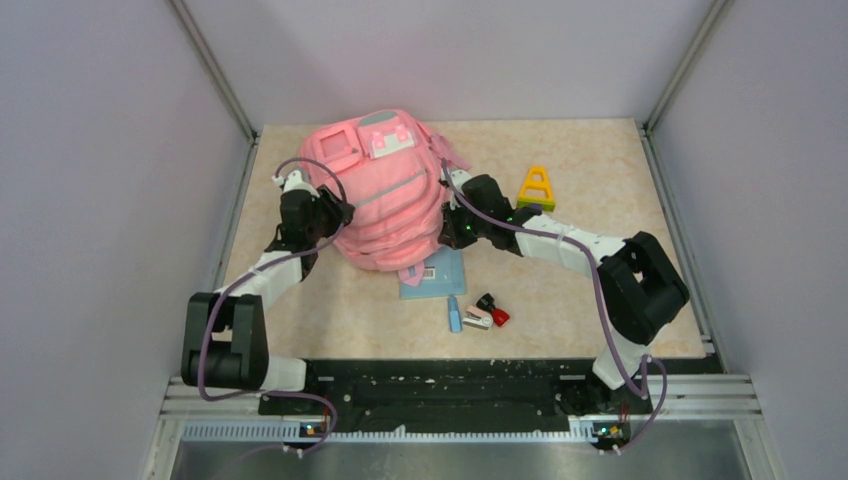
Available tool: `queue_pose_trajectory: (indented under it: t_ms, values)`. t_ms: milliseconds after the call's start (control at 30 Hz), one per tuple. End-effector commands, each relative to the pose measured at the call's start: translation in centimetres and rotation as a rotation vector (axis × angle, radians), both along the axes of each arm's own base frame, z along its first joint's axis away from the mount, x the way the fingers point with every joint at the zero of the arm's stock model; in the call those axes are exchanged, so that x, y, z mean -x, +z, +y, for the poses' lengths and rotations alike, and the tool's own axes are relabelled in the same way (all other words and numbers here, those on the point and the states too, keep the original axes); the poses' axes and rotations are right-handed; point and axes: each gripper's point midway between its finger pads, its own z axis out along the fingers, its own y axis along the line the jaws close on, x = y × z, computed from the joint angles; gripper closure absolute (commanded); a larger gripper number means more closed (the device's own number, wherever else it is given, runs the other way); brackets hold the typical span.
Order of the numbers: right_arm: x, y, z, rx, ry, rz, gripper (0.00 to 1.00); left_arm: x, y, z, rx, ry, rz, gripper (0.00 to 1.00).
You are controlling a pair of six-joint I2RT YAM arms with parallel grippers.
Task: Pack the student bag
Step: Zip the student bag at the center of the board.
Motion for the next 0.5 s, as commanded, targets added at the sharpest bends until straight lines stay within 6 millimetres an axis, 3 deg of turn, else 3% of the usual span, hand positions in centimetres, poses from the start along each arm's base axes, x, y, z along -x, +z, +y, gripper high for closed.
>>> queue_pose_trajectory:
  t_ms: [0,67,200,333,467]
  values:
    - [-0.4,0.2,-0.4,0.046,-0.014,-0.005,1.0,-1.9,2.7,-2.4,0.071,-0.113,-0.098,0.54]
    - [-0.3,0.4,-0.4,0.069,-0.016,-0.01,1.0,-1.9,2.7,-3.0,0.085,-0.148,-0.092,0.65]
    - [0.4,0.9,0.4,0.14,-0.011,-0.038,1.0,-1.7,3.8,-3.8,0.126,-0.18,-0.118,0.97]
    - [1.8,1.5,2.9,0.159,0.017,-0.033,1.0,-0.7,6.0,-4.4,0.188,-0.192,-0.157,1.0]
    - [3.5,1.7,6.6,0.18,0.078,-0.024,1.0,0.2,8.9,-4.7,0.245,-0.192,-0.212,1.0]
